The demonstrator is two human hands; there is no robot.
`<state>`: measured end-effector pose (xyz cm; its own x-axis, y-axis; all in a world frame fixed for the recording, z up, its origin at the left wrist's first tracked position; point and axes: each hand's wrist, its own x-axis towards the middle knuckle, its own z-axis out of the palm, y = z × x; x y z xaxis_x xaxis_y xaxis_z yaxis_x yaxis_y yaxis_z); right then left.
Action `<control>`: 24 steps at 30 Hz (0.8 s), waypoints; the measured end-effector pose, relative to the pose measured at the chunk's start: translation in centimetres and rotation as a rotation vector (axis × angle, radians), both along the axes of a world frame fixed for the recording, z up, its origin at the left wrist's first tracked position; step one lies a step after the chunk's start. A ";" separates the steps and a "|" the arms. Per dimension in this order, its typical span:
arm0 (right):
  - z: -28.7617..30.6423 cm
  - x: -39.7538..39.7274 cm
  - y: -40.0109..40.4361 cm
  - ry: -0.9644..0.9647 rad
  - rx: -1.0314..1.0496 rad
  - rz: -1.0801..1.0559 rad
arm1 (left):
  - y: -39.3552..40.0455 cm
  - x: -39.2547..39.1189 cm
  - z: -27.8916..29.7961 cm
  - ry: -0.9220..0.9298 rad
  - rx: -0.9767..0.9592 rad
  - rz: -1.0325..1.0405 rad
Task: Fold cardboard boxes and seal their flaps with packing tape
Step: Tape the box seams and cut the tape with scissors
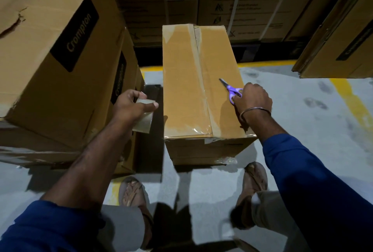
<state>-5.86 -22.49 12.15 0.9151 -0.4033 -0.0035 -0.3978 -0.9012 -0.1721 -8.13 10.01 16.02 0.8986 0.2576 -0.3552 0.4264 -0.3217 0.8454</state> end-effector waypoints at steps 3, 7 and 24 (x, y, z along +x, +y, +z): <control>-0.2 0.3 -1.8 0.005 0.052 -0.038 | -0.2 0.0 -1.1 0.018 0.002 0.073; -1.5 0.0 -3.2 0.030 0.181 -0.085 | -1.2 -0.4 -2.7 0.076 -0.090 0.162; -2.8 1.1 -4.1 -0.183 0.613 -0.384 | -7.1 -4.4 -3.3 0.086 -0.194 0.175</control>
<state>-4.77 -26.55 9.31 0.7174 -0.6698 -0.1917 -0.5824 -0.4256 -0.6926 -12.56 2.87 12.73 0.8106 0.3260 -0.4864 0.5343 -0.0719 0.8422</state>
